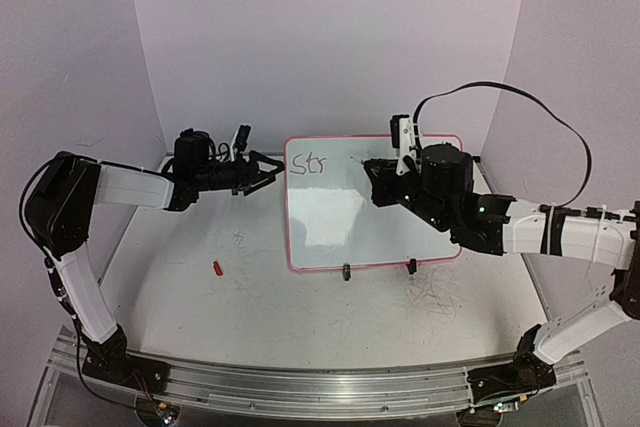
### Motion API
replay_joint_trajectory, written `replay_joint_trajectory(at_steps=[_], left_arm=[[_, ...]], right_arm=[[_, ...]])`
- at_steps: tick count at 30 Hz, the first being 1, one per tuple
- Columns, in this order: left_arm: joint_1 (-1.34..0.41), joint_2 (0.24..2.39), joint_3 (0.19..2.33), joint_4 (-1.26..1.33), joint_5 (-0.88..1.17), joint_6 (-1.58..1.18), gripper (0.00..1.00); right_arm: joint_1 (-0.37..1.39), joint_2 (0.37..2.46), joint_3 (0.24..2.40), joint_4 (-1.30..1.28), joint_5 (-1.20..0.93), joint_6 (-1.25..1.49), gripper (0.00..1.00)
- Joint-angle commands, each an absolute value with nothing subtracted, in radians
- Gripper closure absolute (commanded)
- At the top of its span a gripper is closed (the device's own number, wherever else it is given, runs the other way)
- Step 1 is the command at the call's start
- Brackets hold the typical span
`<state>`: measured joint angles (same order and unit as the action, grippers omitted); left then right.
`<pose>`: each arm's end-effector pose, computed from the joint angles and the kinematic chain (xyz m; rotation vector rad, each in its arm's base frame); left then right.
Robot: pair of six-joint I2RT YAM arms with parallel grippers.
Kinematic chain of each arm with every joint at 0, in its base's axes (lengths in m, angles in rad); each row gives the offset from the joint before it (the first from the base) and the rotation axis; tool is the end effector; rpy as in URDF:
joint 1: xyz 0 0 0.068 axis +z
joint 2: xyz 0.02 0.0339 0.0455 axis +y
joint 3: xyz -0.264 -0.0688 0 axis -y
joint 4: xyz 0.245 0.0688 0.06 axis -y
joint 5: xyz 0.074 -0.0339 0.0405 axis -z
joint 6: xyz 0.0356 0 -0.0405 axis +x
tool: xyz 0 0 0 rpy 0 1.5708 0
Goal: Write a sentence on the whiteboard
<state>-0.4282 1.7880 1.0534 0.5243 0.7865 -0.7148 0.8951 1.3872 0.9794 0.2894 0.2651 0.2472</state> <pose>0.3497 -0.1873 0.2309 0.3562 1.9513 -1.4790 0.2125 0.2502 0.3182 -0.3530 1.6886 0.6303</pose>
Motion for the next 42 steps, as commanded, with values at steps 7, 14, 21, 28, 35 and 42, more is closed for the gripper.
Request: replay_joint_trajectory(at_steps=[7, 14, 21, 28, 35, 42], left_arm=[[-0.424, 1.893, 1.267, 0.517, 0.818, -0.699, 0.30], [-0.424, 1.907, 1.284, 0.511, 0.860, -0.666, 0.32], [-0.424, 1.889, 1.253, 0.511, 0.836, -0.651, 0.39], [-0.424, 1.869, 1.220, 0.506, 0.811, -0.656, 0.45], [-0.442, 1.881, 1.222, 0.506, 0.836, -0.655, 0.48], [-0.461, 1.878, 1.218, 0.506, 0.845, -0.637, 0.59]], right_arm=[[0.894, 1.408, 1.042, 0.319, 0.315, 0.202, 1.00], [0.894, 1.440, 1.038, 0.331, 0.397, 0.267, 1.00], [0.894, 1.419, 1.002, 0.331, 0.405, 0.322, 1.00], [0.894, 1.406, 1.024, 0.304, 0.245, 0.237, 1.00], [0.899, 1.457, 1.089, 0.236, 0.213, 0.203, 1.00], [0.901, 1.515, 1.139, 0.207, 0.255, 0.206, 1.00]])
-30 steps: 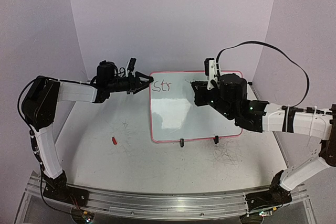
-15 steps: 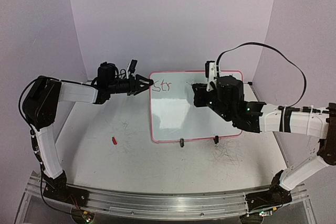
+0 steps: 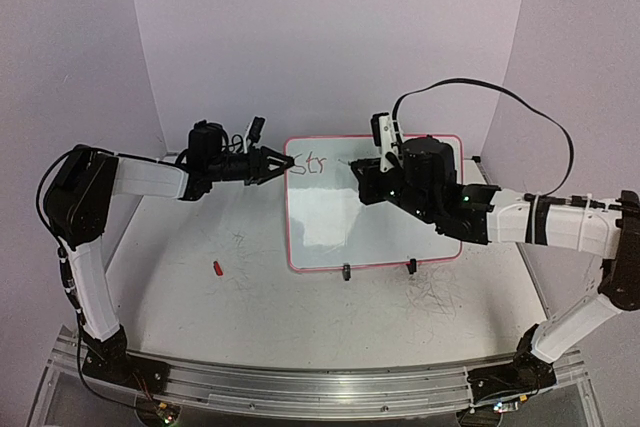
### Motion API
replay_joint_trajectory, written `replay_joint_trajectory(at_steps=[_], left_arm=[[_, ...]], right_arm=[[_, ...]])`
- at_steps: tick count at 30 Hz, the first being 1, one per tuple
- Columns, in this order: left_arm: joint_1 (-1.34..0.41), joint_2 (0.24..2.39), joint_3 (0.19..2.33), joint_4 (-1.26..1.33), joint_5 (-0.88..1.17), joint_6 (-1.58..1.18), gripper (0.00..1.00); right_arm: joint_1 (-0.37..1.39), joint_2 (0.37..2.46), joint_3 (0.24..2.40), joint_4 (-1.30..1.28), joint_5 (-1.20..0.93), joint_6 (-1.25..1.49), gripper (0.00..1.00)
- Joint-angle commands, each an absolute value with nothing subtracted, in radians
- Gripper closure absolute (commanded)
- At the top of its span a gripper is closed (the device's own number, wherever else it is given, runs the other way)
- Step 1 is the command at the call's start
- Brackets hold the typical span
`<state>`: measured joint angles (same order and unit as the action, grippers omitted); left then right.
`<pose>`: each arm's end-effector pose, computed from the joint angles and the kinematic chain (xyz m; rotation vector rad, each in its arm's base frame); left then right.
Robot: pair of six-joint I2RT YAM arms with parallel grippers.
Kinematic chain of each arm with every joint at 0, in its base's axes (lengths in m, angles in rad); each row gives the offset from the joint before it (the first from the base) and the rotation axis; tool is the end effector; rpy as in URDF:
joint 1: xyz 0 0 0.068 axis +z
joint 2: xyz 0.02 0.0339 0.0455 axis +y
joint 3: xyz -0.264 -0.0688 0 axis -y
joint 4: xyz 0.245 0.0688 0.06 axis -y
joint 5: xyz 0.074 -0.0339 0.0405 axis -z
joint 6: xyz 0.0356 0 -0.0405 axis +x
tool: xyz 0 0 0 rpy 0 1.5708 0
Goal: Write a sentence on the whiteboard
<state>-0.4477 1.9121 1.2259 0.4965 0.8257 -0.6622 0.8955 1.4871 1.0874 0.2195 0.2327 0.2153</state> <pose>0.3784 -0.2107 0.2350 0.4662 1.9051 -1.4895 0.2276 0.2711 0.3170 -0.4294 1.7331 0.6053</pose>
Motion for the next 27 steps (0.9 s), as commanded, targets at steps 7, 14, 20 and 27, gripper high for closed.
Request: replay_joint_trajectory(at_steps=[7, 14, 20, 27], left_arm=[[-0.465, 1.874, 1.214, 0.506, 0.850, -0.617, 0.72], [-0.471, 1.837, 1.188, 0.506, 0.853, -0.548, 0.77], [-0.470, 1.815, 1.190, 0.506, 0.894, -0.528, 0.69], [-0.469, 1.811, 1.189, 0.506, 0.909, -0.521, 0.71]], right_arm=[[0.901, 1.583, 1.202, 0.201, 0.276, 0.201, 1.00], [0.901, 1.630, 1.247, 0.201, 0.316, 0.205, 1.00], [0.901, 1.634, 1.247, 0.201, 0.324, 0.195, 1.00], [0.901, 1.639, 1.239, 0.201, 0.321, 0.195, 1.00]])
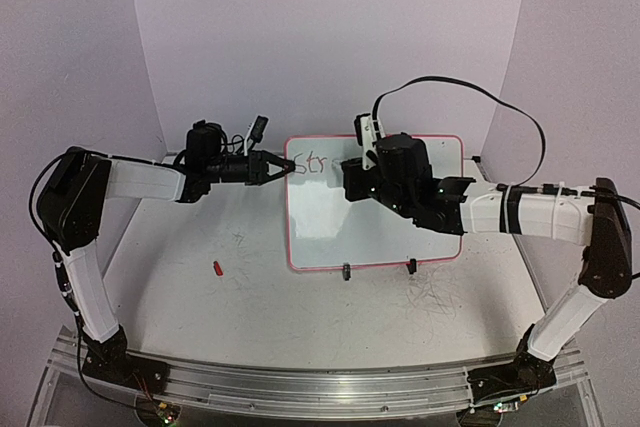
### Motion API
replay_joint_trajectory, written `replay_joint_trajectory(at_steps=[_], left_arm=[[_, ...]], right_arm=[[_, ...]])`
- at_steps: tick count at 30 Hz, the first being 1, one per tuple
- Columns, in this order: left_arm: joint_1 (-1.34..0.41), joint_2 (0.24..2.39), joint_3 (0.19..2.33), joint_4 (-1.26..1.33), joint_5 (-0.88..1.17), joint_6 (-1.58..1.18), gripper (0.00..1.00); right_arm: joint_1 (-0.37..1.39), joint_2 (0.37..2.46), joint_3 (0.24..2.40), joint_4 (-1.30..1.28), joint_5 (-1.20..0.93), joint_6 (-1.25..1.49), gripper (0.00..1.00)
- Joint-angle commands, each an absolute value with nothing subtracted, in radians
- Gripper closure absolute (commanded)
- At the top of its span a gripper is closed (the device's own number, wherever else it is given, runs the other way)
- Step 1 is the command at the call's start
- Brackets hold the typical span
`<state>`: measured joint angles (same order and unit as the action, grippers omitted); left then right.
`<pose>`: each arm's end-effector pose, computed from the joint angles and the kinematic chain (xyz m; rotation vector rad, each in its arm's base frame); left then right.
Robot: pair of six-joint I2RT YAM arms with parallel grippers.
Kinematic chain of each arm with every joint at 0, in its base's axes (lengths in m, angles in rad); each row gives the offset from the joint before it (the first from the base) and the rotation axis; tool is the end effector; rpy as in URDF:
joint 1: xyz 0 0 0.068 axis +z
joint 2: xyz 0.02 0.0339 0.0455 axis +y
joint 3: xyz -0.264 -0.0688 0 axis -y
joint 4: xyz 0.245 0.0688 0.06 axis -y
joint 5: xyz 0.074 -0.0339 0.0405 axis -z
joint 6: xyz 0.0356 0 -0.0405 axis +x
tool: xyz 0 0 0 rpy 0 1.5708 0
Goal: Write a sentence on the whiteboard
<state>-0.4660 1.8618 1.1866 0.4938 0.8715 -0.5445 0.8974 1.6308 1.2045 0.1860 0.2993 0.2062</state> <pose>0.3628 -0.2130 0.2426 0.6283 1.8293 -1.4620 0.2506 0.2972 0.3046 -0.4134 1.7829 0.5141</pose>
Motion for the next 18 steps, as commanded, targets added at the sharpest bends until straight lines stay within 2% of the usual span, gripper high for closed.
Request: replay_joint_trajectory(at_steps=[1, 11, 18], left_arm=[[-0.470, 1.815, 1.191, 0.506, 0.910, -0.523, 0.72], [-0.469, 1.844, 1.203, 0.508, 0.913, -0.512, 0.92], [-0.469, 1.845, 1.198, 0.508, 0.911, -0.496, 0.99]], right_arm=[[0.901, 1.639, 1.240, 0.201, 0.321, 0.194, 1.00], [0.902, 1.654, 1.262, 0.207, 0.312, 0.165, 1.00], [0.902, 1.658, 1.261, 0.230, 0.319, 0.163, 1.00]])
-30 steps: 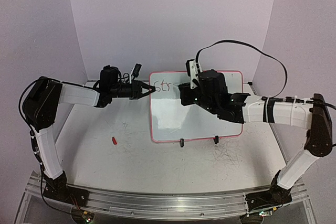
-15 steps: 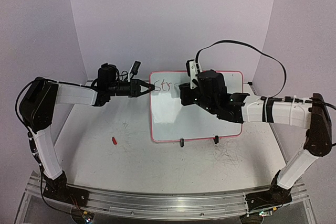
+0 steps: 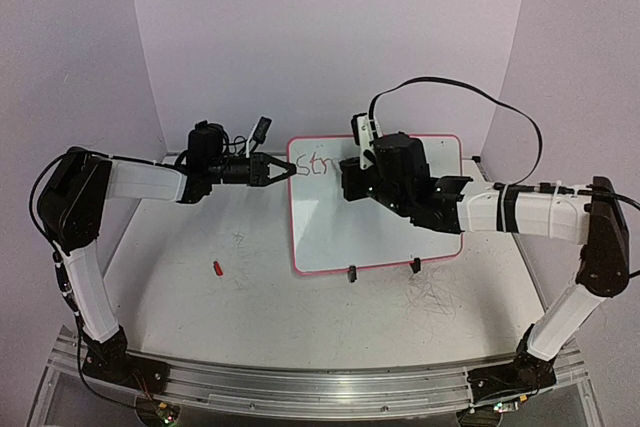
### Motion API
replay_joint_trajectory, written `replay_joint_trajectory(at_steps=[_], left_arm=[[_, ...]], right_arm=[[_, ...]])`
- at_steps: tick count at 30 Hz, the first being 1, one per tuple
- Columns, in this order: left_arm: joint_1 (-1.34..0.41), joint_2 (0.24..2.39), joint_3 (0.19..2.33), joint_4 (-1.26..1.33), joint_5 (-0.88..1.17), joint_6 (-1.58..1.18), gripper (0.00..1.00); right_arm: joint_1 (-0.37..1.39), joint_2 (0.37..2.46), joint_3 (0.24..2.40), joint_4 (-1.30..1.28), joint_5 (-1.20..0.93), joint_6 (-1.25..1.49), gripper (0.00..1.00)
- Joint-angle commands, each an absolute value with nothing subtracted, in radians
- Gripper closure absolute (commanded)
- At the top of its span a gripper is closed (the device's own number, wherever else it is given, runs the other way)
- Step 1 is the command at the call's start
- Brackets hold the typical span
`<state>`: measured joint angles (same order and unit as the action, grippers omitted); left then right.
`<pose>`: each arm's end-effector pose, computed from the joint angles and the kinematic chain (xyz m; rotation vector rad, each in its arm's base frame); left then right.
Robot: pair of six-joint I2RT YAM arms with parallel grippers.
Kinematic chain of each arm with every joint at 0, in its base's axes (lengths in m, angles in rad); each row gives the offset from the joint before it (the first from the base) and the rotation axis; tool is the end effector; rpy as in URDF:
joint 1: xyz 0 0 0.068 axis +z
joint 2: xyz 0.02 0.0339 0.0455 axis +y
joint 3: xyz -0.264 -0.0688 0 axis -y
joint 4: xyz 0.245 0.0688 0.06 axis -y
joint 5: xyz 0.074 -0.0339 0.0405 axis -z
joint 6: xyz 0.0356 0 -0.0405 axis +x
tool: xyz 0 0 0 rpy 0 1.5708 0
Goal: Write a sentence on the whiteboard
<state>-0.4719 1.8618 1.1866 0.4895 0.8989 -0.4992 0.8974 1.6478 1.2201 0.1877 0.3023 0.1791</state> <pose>0.3605 -0.2153 0.2423 0.6931 1.8030 -1.4594 0.2534 0.3006 0.3040 -0.4346 1.7747 0.4926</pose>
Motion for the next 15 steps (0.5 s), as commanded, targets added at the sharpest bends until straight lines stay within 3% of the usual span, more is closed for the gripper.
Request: replay_joint_trajectory(at_steps=[1, 15], left_arm=[[-0.469, 1.845, 1.198, 0.508, 0.911, -0.496, 0.99], [-0.470, 1.838, 1.192, 0.508, 0.910, -0.488, 1.00]], right_arm=[[0.902, 1.660, 1.264, 0.231, 0.321, 0.164, 1.00], [0.902, 1.677, 1.266, 0.233, 0.350, 0.171, 1.00]])
